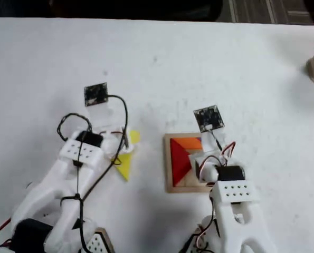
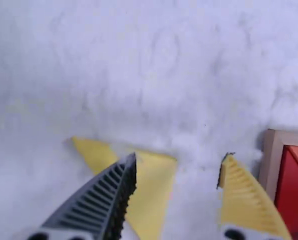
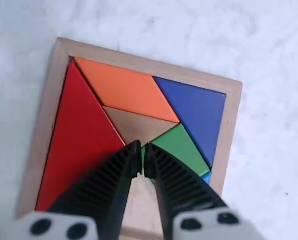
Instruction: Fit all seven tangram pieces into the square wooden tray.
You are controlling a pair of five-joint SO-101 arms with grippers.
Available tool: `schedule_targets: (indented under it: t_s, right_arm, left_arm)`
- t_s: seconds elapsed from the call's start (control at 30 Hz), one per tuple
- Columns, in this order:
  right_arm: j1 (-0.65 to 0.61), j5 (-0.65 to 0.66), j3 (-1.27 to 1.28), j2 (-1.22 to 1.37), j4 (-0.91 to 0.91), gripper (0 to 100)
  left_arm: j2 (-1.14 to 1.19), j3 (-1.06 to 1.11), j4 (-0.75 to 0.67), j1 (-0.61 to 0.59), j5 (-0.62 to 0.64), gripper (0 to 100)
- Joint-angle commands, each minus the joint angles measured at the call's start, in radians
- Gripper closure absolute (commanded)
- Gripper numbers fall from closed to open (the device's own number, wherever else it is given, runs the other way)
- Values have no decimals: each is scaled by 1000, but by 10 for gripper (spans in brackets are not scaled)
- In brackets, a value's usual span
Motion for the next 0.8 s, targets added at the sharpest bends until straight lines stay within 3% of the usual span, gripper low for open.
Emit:
schedule_targets:
  t_s: [0.0,0.17,0.4,0.77]
  right_arm:
    - [-16,17,-5,-21,-19,981]
    - [-16,18,-5,-21,-16,981]
    - [-18,18,-5,-21,-18,981]
    - [-42,18,11,-22,-19,981]
  left_arm:
    - [-35,-8,-9,7,44,699]
    - [93,-55,-5,-33,74,698]
    - [266,-213,150,-51,77,698]
    - [303,-222,147,-82,78,698]
